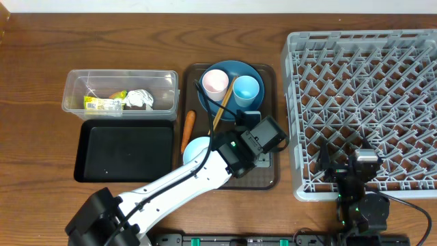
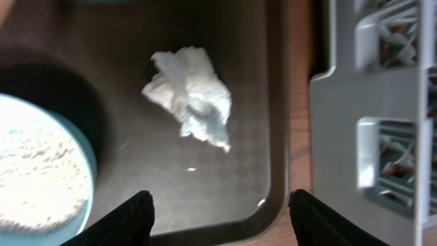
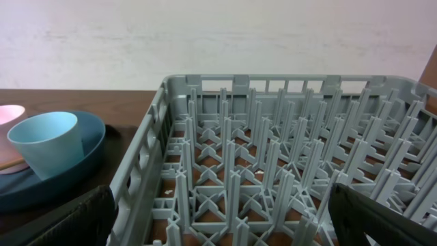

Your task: Sort waste into correct bins and load items into the dishwasher rack

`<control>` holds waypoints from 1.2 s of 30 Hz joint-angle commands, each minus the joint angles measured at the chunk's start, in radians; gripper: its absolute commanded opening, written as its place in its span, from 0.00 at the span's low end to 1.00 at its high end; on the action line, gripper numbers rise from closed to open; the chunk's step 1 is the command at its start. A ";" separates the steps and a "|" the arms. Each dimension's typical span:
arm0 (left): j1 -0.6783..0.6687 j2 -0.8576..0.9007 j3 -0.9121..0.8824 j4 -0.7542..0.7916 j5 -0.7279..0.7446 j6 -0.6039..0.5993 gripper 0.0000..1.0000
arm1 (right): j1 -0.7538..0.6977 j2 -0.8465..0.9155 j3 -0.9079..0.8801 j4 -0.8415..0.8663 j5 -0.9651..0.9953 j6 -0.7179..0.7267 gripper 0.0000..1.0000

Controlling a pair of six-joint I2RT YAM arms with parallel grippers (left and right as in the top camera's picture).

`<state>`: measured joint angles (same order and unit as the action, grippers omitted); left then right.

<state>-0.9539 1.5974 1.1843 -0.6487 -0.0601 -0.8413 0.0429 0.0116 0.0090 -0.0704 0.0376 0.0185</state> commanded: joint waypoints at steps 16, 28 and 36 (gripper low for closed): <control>-0.002 0.084 0.001 0.061 -0.039 -0.010 0.66 | 0.009 -0.007 -0.003 -0.001 0.003 0.003 0.99; -0.002 0.186 0.001 0.082 -0.039 -0.010 0.66 | 0.009 -0.007 -0.003 -0.001 0.003 0.003 0.99; -0.002 0.256 0.001 0.121 -0.065 -0.010 0.66 | 0.009 -0.007 -0.003 -0.001 0.003 0.003 0.99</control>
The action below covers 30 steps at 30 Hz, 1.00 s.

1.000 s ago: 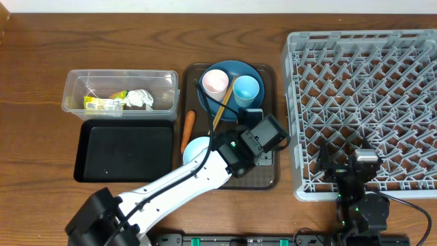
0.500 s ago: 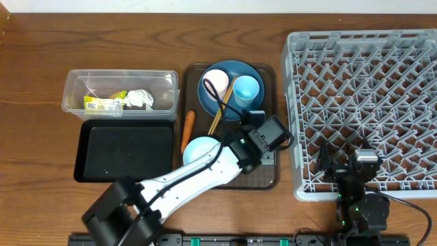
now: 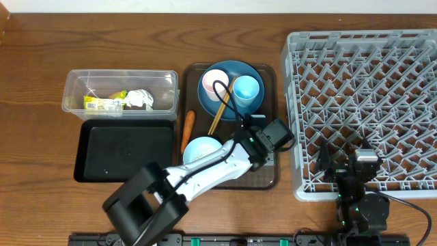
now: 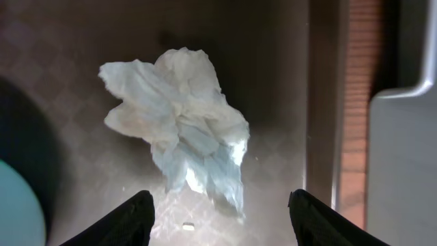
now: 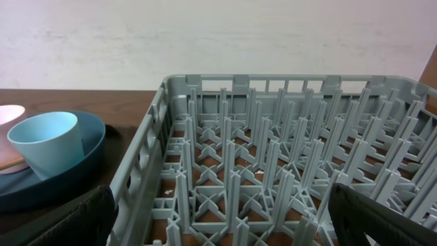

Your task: Sort waste into correct bins and load items into the dishwasher rack

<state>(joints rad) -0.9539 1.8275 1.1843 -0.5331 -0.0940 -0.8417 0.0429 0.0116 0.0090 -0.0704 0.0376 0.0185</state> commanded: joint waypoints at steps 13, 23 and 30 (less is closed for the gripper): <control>-0.002 0.077 0.001 0.047 -0.106 -0.010 0.57 | 0.009 -0.007 -0.003 -0.001 0.003 0.003 0.99; -0.001 0.114 0.001 0.066 -0.128 -0.010 0.54 | 0.009 -0.007 -0.003 -0.001 0.003 0.003 0.99; -0.002 0.115 0.001 0.067 -0.128 -0.010 0.19 | 0.009 -0.007 -0.003 -0.001 0.003 0.003 0.99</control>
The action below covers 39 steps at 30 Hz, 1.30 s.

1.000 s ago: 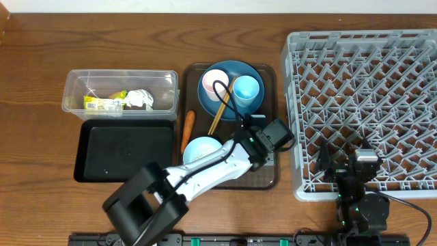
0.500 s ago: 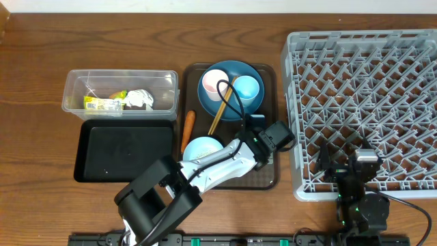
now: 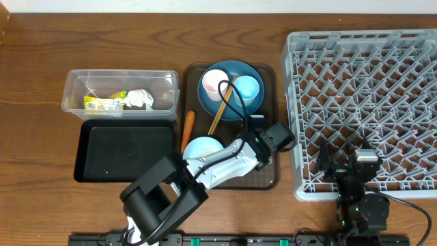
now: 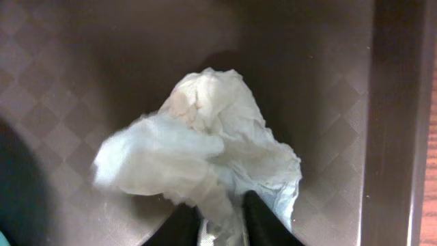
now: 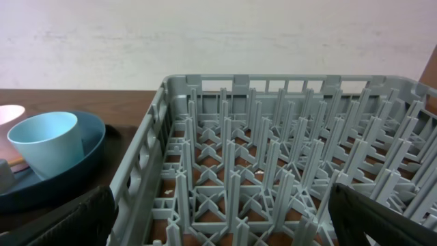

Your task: Sort waste into correct bins and load items into the dishwasher rack

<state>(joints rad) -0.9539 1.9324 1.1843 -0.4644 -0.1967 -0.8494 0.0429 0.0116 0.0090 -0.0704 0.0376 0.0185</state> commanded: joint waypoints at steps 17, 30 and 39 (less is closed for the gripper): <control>0.021 -0.308 0.002 -0.047 -0.064 0.051 0.06 | 0.009 -0.007 -0.003 -0.001 0.003 0.003 0.99; 0.286 -0.461 0.002 -0.088 -0.320 0.105 0.06 | 0.009 -0.007 -0.003 -0.001 0.003 0.003 0.99; 0.595 -0.396 0.002 -0.043 -0.301 0.105 0.06 | 0.009 -0.007 -0.003 -0.001 0.003 0.003 0.99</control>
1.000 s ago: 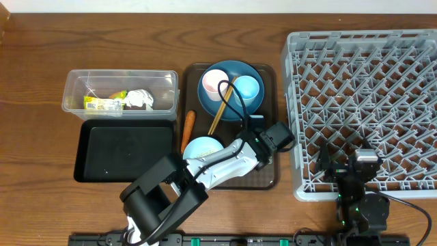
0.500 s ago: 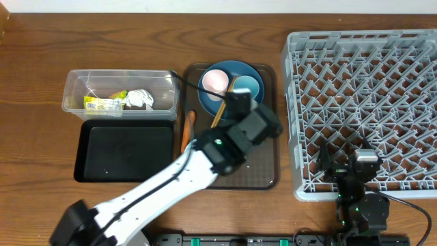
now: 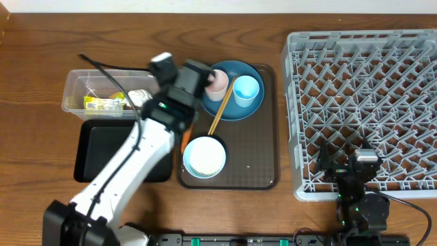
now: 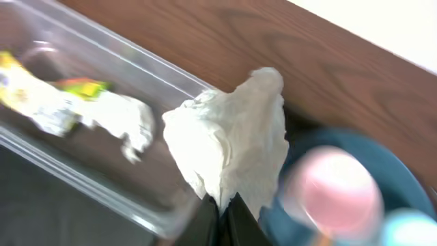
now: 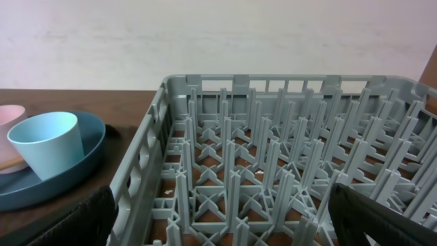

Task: Sort waste into correct bins and load items into the dishwasher rack
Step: 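Carry the remaining tissue left and drop it into the clear bin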

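My left gripper (image 3: 179, 87) is shut on a crumpled white napkin (image 4: 229, 147), held in the air between the right end of the clear plastic bin (image 3: 119, 72) and the blue plate (image 3: 239, 113). The bin holds a yellow wrapper (image 4: 31, 96) and another white wad (image 4: 126, 119). On the plate stand a pink cup (image 3: 218, 82) and a blue cup (image 3: 246, 89), with chopsticks (image 3: 220, 113) beside them. A blue bowl (image 3: 204, 156) sits on the brown tray (image 3: 263, 171). My right gripper (image 5: 222, 219) is open over the near edge of the grey dishwasher rack (image 3: 362, 102).
A black tray (image 3: 126, 150) lies in front of the clear bin. An orange carrot-like piece (image 3: 185, 137) shows partly under my left arm, at the brown tray's left edge. The rack fills the table's right side.
My left gripper was shut on the napkin down on the brown tray's near right part. It now holds the napkin aloft by the clear bin's right end. The right arm has not moved.
My left gripper hung open above the napkin on the brown tray, then open and closer to it. After that it was shut on the napkin. Now the napkin is off the tray, held beside the clear bin. The right gripper stayed at the rack.
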`<control>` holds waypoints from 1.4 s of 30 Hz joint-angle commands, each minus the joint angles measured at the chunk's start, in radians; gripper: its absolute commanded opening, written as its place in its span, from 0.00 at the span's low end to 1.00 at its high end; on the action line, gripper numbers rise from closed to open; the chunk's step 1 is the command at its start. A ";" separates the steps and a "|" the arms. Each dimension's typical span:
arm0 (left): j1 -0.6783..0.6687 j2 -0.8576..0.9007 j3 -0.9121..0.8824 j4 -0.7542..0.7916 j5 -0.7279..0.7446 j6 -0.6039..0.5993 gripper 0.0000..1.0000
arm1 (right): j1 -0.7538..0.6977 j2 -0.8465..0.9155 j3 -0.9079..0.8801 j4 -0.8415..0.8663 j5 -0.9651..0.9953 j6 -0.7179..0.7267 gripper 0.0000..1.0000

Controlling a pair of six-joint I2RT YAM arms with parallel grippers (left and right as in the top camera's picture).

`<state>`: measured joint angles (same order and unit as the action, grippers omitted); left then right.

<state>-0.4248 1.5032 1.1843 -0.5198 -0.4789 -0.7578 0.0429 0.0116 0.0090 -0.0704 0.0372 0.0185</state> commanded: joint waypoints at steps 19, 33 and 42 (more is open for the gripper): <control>0.291 0.251 0.002 0.186 0.146 0.111 0.56 | 0.009 -0.007 -0.003 -0.001 0.003 0.003 0.99; 0.290 -0.049 0.002 -0.124 0.455 0.241 0.65 | 0.009 -0.007 -0.003 -0.001 0.003 0.003 0.99; 0.249 -0.158 0.002 -0.541 0.744 0.300 0.64 | 0.009 -0.007 -0.003 -0.001 0.003 0.003 0.99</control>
<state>-0.1497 1.3460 1.1843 -1.0306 0.1196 -0.5159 0.0429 0.0116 0.0090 -0.0704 0.0376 0.0185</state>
